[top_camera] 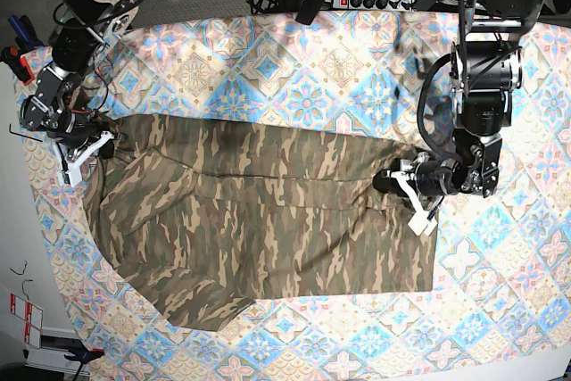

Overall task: Fold the T-shirt properly
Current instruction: 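Drag the folded edge with the left gripper toward the hem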

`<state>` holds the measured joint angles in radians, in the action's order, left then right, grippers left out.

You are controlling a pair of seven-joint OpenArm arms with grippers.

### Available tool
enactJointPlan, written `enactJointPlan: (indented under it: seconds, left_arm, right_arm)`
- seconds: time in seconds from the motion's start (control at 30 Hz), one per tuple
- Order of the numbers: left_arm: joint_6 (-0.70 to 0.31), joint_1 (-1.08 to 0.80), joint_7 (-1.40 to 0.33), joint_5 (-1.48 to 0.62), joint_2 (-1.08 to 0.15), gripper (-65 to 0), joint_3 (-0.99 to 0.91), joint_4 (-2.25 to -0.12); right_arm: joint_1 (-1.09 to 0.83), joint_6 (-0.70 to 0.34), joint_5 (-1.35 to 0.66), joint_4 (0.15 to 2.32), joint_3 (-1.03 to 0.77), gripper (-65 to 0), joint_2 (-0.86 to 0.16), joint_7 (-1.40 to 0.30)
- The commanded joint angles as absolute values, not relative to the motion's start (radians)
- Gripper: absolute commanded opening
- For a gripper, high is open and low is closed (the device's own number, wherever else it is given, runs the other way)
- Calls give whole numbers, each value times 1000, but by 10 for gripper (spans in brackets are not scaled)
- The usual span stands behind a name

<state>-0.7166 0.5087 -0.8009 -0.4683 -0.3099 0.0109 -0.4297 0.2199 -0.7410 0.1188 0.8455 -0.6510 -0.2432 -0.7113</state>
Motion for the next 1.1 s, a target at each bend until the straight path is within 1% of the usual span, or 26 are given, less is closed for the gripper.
enactJointPlan:
  seconds: [0.0, 0.2, 0.37, 0.47, 0.6, 0.8, 0.9, 1.07]
  left_arm:
    - [-698, 475, -894, -381, -344, -650, 18, -424]
    - [-698, 384, -895, -374, -417, -650, -97, -424]
    - [-698, 312, -903, -377, -452, -650, -99, -435]
    - [-698, 266, -920, -380, -453, -650, -101, -501]
    - [-698, 213, -1015, -383, -469, -650, -113, -633]
    - [-698, 97, -1144, -375, -472, -650, -259, -901]
    - [-698, 99, -1162, -372, -472, -650, -274, -957]
    - [-698, 213, -1216, -369, -444, -642, -272, -955]
  right_arm:
    - [191, -698, 274, 828, -654, -640, -246, -874]
    - [191, -698, 274, 825, -648, -640, -246, -875]
    - [186, -698, 274, 820, -648, -640, -246, -880]
    - [183, -698, 274, 823, -654, -640, -248, -917]
    - [157, -698, 274, 828, -653, -640, -248, -928]
    - [110, -698, 274, 828, -654, -640, -249, -923]
    - [105, -698, 274, 828, -650, -640, -249, -917]
    - [108, -698, 274, 829, -648, -640, -249, -920]
